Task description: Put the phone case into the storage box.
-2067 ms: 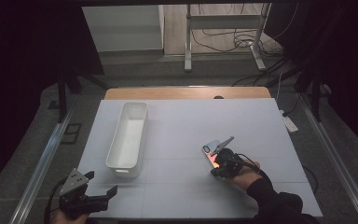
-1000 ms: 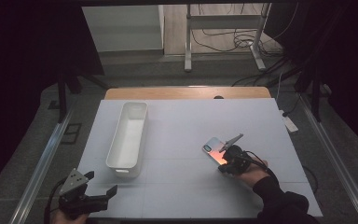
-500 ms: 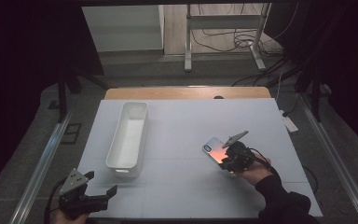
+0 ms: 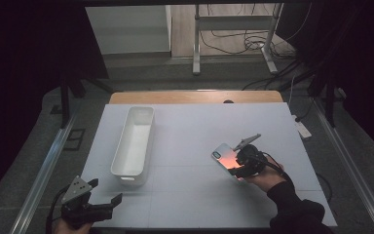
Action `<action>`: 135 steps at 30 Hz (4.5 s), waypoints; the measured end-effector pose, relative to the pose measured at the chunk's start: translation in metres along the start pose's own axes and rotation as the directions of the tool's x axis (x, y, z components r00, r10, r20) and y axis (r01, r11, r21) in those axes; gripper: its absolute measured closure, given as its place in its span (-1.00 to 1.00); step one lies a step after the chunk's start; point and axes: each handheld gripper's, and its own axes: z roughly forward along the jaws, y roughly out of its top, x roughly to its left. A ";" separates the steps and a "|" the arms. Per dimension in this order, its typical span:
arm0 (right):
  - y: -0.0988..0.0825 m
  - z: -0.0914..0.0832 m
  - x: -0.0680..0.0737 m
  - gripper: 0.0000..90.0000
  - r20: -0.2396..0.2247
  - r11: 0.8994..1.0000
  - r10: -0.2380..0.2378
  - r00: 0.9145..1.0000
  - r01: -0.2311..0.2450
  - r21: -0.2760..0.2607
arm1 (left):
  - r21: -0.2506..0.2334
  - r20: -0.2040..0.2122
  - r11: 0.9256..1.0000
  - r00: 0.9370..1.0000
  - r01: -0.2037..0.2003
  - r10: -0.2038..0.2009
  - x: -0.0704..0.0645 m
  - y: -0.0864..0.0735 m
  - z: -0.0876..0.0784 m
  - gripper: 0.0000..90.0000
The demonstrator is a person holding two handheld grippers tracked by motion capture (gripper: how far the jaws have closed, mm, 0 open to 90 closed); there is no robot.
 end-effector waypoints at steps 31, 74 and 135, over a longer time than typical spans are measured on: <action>0.006 0.002 -0.017 -1.00 0.046 0.997 0.059 0.997 -0.061 0.042 | 0.001 0.000 1.000 1.000 -0.001 0.001 -0.001 0.001 0.001 -0.91; -0.003 0.035 -0.023 -0.66 0.047 0.988 0.003 0.999 -0.011 0.156 | 0.006 -0.002 1.000 1.000 -0.006 0.006 -0.002 0.001 0.001 -0.91; -0.008 -0.019 -0.013 -0.61 -0.038 0.993 0.010 0.999 -0.014 -0.114 | -0.048 0.204 0.995 0.974 -0.086 0.094 -0.027 0.027 0.019 -1.00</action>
